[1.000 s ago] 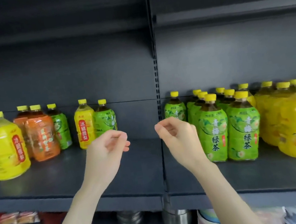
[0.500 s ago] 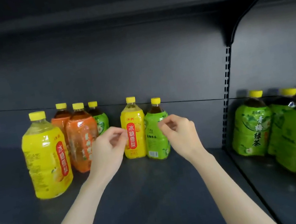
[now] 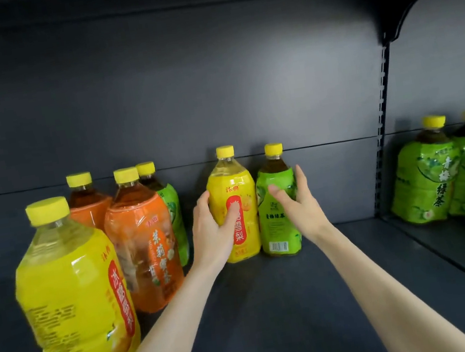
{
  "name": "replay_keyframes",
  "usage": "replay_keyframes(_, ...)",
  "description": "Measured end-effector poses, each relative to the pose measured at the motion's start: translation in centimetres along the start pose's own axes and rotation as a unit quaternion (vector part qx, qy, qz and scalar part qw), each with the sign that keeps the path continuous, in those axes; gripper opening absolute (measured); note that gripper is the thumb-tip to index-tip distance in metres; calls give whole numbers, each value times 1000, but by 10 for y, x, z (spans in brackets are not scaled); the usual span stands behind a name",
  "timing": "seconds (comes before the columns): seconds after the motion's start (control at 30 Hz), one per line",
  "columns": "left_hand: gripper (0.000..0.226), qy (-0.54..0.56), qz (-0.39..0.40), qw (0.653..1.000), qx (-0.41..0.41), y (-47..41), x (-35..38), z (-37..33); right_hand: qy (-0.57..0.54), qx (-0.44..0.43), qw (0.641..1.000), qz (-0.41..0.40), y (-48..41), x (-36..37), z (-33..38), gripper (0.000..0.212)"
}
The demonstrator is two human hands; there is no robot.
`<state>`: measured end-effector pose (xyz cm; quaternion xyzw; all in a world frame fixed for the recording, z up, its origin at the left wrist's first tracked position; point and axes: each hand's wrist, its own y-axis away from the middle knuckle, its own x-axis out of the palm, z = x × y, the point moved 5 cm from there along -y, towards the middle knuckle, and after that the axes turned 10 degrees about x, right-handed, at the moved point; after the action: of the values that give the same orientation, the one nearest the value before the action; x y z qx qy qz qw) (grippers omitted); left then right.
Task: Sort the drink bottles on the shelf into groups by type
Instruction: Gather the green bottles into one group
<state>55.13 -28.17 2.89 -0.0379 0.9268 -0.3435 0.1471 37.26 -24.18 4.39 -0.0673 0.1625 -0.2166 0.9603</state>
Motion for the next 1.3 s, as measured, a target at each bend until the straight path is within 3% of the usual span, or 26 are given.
replay_keyframes(0.2, 56, -18, -35, 999, 31, -3, 3, 8, 56, 25, 997, -39, -5, -15, -6, 100)
replay_keyframes(0.33, 54, -21, -29, 999, 41, -1, 4, 7, 44, 31, 997, -52, -6, -16, -7, 92)
replay_keyframes(0.5, 55, 30, 20, 999, 7, 4, 3, -1, -38, 41, 998, 5, 4, -7, -4, 88)
replay_keyframes(0.57, 48, 41, 14, 999, -10, 6, -4, -7, -25, 32, 999, 0, 12, -4, -2, 102)
replay_keyframes(0.67, 41, 5, -51, 999, 5, 10, -22, -17, -11, 7, 1000, -7, 20, 3, -1, 113)
replay_keyframes(0.83, 31, -25, -125, 988, 88, 26, -49, -47, -59, 0, 998, 26, 29, 15, 2, 94)
replay_keyframes(0.97, 43, -197, -227, 933, 197, 44, -74, -71, -68, -3, 998, 9, 35, 14, 5, 73)
replay_keyframes(1.03, 60, -256, -243, 925, 140, 37, -82, -63, -68, -9, 998, 2, 37, 13, 7, 72)
replay_keyframes(1.13, 80, -245, -226, 942, 18, 24, -96, -44, -69, -11, 998, 6, 38, 14, 8, 71)
replay_keyframes(1.3, 82, -223, -208, 953, 3, 23, -104, -38, -59, -32, 998, 2, 43, 9, 10, 68)
